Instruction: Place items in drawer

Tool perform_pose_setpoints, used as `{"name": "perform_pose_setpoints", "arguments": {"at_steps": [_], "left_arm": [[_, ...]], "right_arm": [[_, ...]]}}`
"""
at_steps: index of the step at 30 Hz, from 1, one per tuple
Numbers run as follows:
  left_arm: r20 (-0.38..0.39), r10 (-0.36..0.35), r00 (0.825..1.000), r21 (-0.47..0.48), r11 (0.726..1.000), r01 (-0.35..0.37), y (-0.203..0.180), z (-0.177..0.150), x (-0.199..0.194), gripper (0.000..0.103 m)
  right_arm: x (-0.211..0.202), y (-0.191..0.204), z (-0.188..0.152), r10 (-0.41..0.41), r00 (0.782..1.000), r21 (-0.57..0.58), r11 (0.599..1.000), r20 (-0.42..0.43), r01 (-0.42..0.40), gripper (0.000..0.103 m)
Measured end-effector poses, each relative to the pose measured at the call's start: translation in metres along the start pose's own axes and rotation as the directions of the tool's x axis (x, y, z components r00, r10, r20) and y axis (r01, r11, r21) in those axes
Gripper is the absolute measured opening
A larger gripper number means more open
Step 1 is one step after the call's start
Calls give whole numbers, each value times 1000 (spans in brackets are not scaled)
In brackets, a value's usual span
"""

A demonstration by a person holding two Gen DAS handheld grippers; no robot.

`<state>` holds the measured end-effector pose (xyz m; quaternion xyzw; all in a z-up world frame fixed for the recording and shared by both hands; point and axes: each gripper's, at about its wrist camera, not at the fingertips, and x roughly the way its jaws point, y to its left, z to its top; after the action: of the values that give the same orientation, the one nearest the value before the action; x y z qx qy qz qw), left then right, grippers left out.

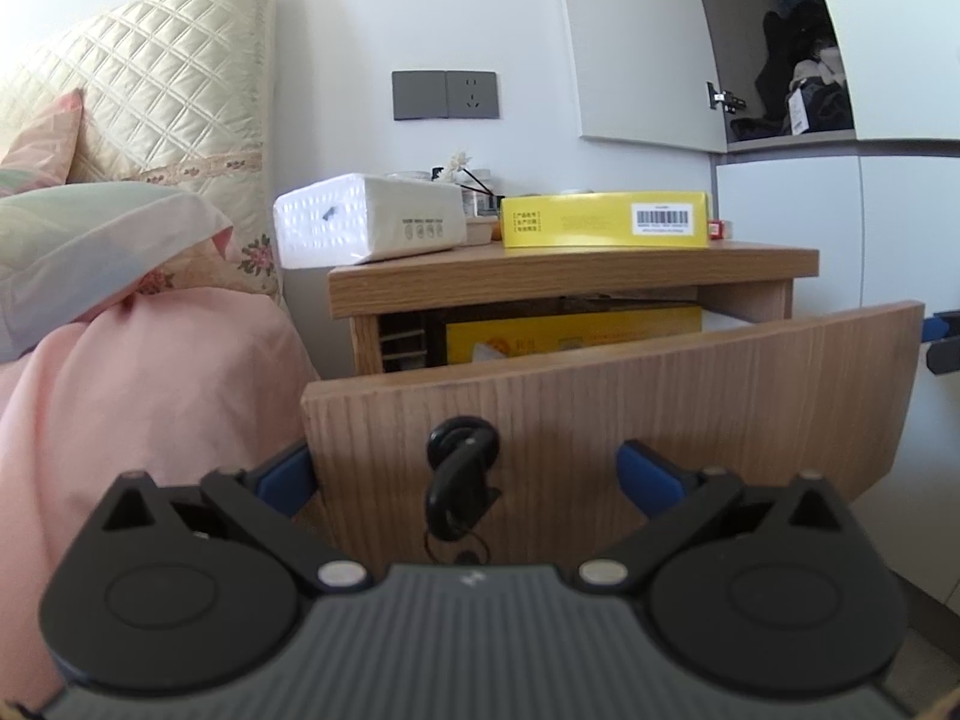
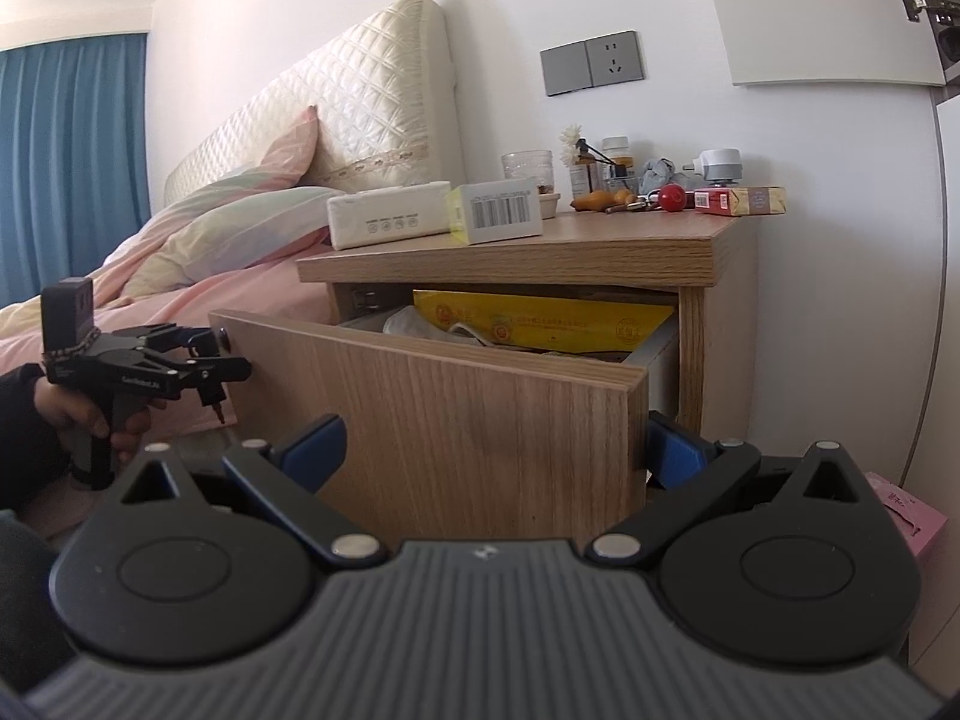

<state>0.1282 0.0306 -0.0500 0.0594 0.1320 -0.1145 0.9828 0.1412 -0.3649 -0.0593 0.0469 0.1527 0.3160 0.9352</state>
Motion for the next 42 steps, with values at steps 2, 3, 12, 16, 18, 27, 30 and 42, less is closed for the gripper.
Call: {"name": "perform_pose_setpoints", "arguments": {"at_steps": [2, 3, 12, 16, 18, 27, 30, 42], "left_arm": [[4, -1, 1000, -3, 1000, 1, -1, -2, -5, 103], [5, -1, 1000, -2, 1000, 1, -1, -3, -8, 103], [-2, 0, 1000, -3, 1000, 0, -8, -8, -33, 103], [2, 1, 1000, -11, 1000, -1, -9, -11, -39, 103], [-2, 2, 1000, -13, 1000, -2, -9, -10, -41, 103], [-37, 64, 997, -8, 998, -64, -18, 6, -50, 103], [-38, 92, 995, 9, 996, -91, -23, 22, -58, 103], [101, 122, 987, 76, 989, -130, -52, 143, -100, 103]], "right_arm": [[-4, 3, -1, 7, 1000, -6, 1000, -5, -7, 103], [-6, 4, -1, 11, 1000, -8, 1000, -7, -11, 103], [-26, 16, -6, 54, 998, -35, 998, -30, -55, 103], [-33, 21, -9, 66, 997, -47, 997, -37, -67, 103], [-35, 23, -10, 65, 997, -56, 996, -42, -67, 103], [-32, 26, -5, 39, 999, -39, 998, -27, -40, 103], [-37, 25, 3, 2, 999, -5, 1000, 37, -2, 102], [-35, 45, 31, -88, 985, 28, 996, 148, 84, 102]]}}
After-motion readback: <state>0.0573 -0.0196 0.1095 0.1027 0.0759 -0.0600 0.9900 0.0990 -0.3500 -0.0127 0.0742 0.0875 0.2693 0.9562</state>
